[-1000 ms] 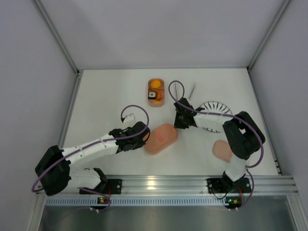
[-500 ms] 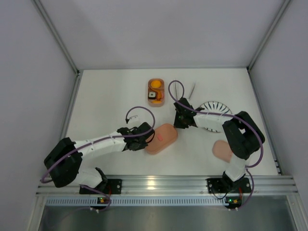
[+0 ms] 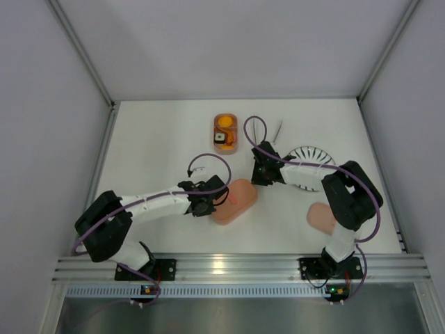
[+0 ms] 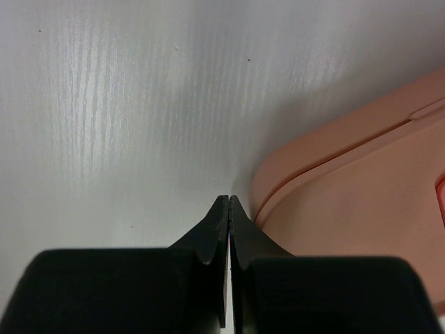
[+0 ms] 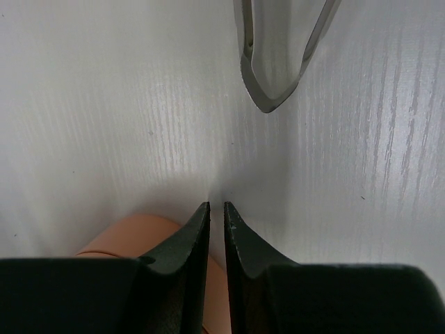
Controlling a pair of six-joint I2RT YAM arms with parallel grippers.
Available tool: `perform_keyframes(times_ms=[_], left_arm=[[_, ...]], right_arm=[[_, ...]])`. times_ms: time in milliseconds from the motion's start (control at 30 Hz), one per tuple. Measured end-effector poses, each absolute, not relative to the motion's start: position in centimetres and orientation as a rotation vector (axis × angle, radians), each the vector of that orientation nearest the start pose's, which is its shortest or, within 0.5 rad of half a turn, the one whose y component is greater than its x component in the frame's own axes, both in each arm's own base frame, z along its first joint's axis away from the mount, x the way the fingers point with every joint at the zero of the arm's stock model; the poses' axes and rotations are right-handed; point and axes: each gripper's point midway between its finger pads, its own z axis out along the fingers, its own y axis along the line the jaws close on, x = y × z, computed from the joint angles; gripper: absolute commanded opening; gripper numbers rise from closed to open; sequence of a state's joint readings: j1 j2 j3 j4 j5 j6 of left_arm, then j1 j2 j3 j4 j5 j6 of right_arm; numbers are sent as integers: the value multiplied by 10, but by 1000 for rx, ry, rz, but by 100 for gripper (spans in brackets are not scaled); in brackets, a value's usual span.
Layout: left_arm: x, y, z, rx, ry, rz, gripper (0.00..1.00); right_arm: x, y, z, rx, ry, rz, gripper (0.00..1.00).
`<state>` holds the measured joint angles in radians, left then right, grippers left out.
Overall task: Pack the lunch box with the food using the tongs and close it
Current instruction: Close the box lid on the packing box.
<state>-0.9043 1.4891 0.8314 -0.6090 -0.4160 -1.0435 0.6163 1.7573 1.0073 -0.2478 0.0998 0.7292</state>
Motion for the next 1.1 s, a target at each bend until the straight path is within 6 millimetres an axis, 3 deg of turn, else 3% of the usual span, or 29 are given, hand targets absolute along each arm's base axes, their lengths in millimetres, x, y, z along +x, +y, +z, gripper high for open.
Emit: perform_keyframes(times_ms=[500, 900, 1100], left_arm=[[205, -200, 17, -207, 2661, 55, 3], [207, -199, 19, -161, 2669, 85, 7], [215, -208, 23, -162, 2654, 55, 8]], right_arm=[[324, 239, 22, 202, 2579, 390, 13], [325, 237, 22, 208, 2574, 378, 15], [333, 226, 22, 253, 2573, 375, 15]])
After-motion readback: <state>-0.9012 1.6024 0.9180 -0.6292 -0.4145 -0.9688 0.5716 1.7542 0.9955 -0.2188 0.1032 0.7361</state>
